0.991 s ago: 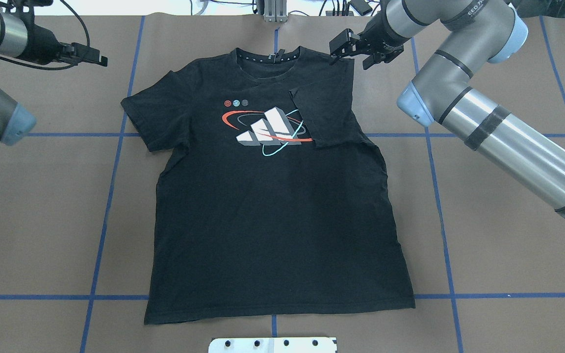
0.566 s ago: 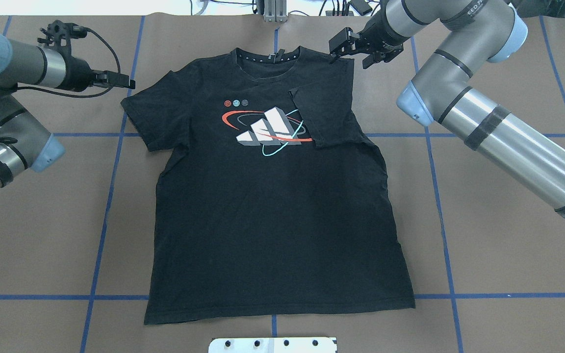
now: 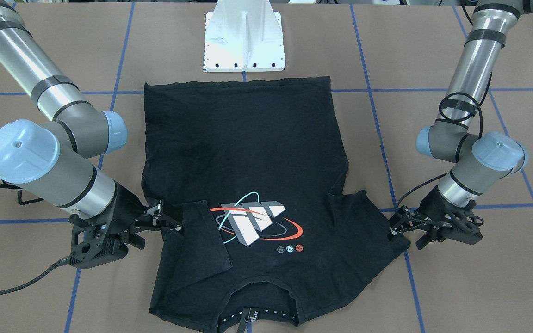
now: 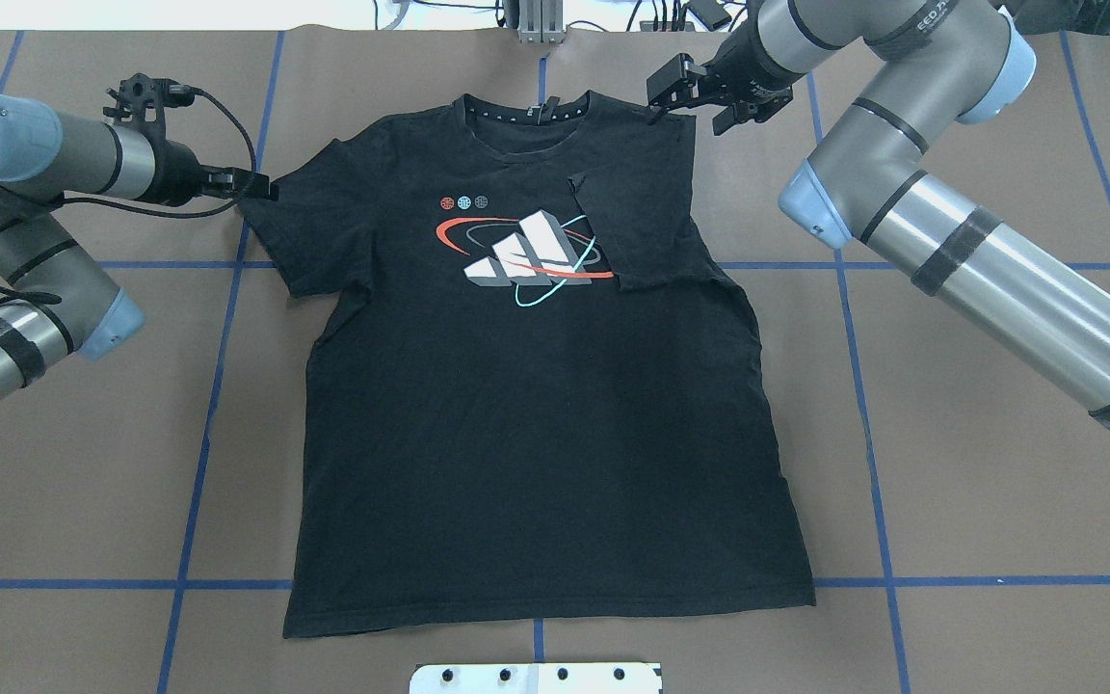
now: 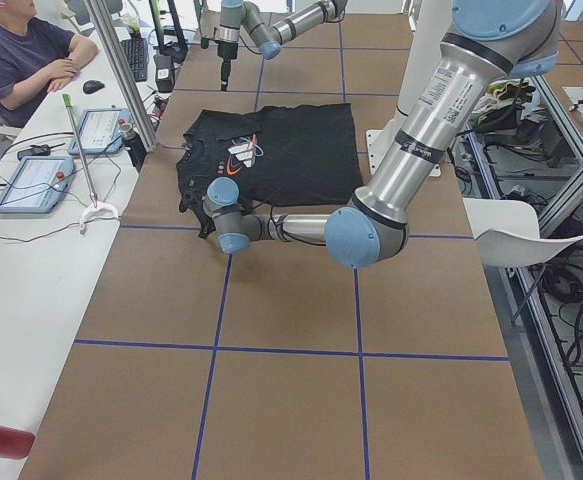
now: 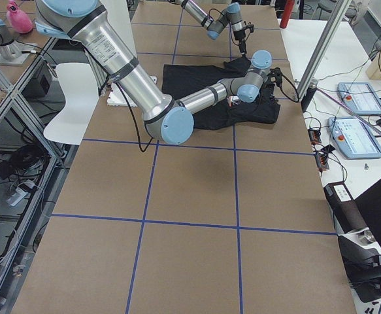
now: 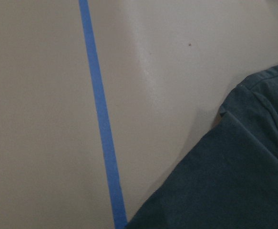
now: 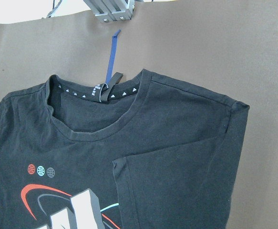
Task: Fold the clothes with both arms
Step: 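Grasp the sleeve nearest the left gripper with the left gripper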
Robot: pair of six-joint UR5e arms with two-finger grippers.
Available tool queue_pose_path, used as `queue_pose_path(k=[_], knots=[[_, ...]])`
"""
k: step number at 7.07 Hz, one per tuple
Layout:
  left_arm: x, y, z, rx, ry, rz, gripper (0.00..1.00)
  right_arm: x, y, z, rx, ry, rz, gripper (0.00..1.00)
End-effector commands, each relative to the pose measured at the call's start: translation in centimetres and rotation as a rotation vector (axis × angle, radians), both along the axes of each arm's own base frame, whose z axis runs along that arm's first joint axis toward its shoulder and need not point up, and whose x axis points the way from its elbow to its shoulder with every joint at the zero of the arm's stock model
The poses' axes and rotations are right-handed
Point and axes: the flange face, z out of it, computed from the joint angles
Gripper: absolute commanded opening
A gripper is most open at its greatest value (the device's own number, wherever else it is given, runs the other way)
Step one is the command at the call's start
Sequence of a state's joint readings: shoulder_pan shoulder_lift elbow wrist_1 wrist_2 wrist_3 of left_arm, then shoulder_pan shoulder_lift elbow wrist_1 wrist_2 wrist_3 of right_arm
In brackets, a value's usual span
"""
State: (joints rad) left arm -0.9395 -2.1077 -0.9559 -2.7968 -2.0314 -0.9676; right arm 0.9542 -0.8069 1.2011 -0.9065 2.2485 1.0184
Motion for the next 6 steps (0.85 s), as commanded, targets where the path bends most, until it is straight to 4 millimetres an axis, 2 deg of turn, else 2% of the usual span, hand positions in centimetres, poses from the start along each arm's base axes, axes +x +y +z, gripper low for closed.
queue_pose_path(k=[1, 2, 3, 6], knots=[[0.05, 0.01, 0.19, -0.004, -0.003, 0.0, 0.8, -0.02, -0.04, 0.08, 0.0, 0.002, 0.001, 1.0], [0.05, 0.01, 0.2, -0.004, -0.003, 0.0, 0.71, 0.0, -0.01, 0.0, 0.0, 0.0, 0.001, 1.0], [0.08, -0.03, 0.01, -0.002, -0.001, 0.0, 0.67, -0.02, -0.04, 0.08, 0.0, 0.002, 0.001, 1.0], [0.14, -0.14, -0.12, -0.002, -0.002, -0.001, 0.67, -0.02, -0.02, 0.07, 0.0, 0.001, -0.001, 1.0]])
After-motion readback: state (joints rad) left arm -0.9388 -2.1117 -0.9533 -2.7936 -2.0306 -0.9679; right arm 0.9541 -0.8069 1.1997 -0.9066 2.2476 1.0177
